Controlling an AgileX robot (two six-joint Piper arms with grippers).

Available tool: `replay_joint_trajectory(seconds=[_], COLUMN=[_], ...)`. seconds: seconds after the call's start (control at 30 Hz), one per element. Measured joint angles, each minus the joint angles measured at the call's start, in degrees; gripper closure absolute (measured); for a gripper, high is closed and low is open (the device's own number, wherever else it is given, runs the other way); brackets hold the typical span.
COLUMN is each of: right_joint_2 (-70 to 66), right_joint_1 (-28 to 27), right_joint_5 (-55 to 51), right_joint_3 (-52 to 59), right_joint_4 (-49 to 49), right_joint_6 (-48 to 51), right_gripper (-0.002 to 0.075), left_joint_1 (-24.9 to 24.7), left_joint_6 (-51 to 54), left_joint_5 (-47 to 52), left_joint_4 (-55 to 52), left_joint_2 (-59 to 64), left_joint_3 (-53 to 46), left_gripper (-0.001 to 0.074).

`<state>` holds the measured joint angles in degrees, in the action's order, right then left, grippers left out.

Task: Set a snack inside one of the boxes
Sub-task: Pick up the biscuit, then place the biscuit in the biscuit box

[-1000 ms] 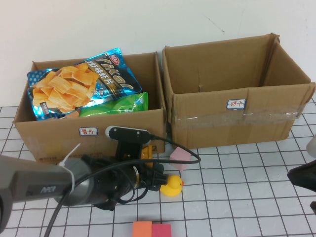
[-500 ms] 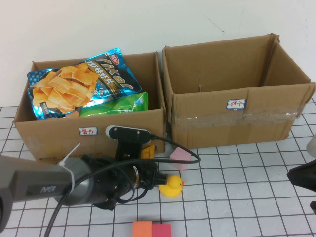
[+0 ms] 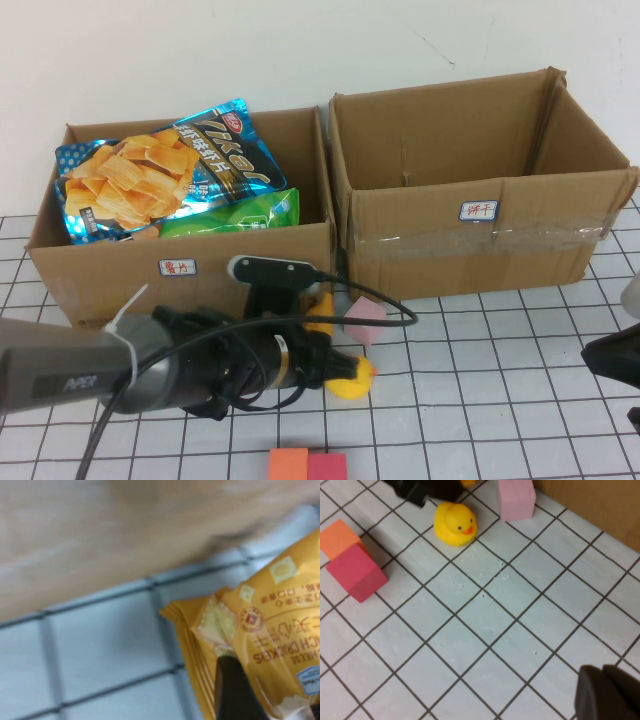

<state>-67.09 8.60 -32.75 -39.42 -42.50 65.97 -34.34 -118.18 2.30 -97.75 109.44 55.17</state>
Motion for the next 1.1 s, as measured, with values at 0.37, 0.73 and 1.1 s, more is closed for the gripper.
replay_joint_trajectory(seconds=[0.37, 0.73, 1.1], right_joint_2=[0.0, 0.0, 0.0], right_joint_1=[0.0, 0.0, 0.0], right_joint_5=[0.0, 0.0, 0.0], right_joint_3=[0.0, 0.0, 0.0], right_joint_4=[-0.1, -0.4, -0.4], right_joint_6=[0.0, 0.0, 0.0], right_gripper=[0.0727, 0.0727, 0.0727], left_joint_1=[0.0, 0.0, 0.0], left_joint_6=[0.2, 0.4, 0.5], left_joint_5=[-11.5, -15.1, -22.4], left_joint_4=[-1.2, -1.9, -2.4], left_joint_2=[-0.9, -5.4, -13.3], left_joint_3=[0.0, 0.0, 0.0], left_gripper=[0.0468, 0.0476, 0.0482])
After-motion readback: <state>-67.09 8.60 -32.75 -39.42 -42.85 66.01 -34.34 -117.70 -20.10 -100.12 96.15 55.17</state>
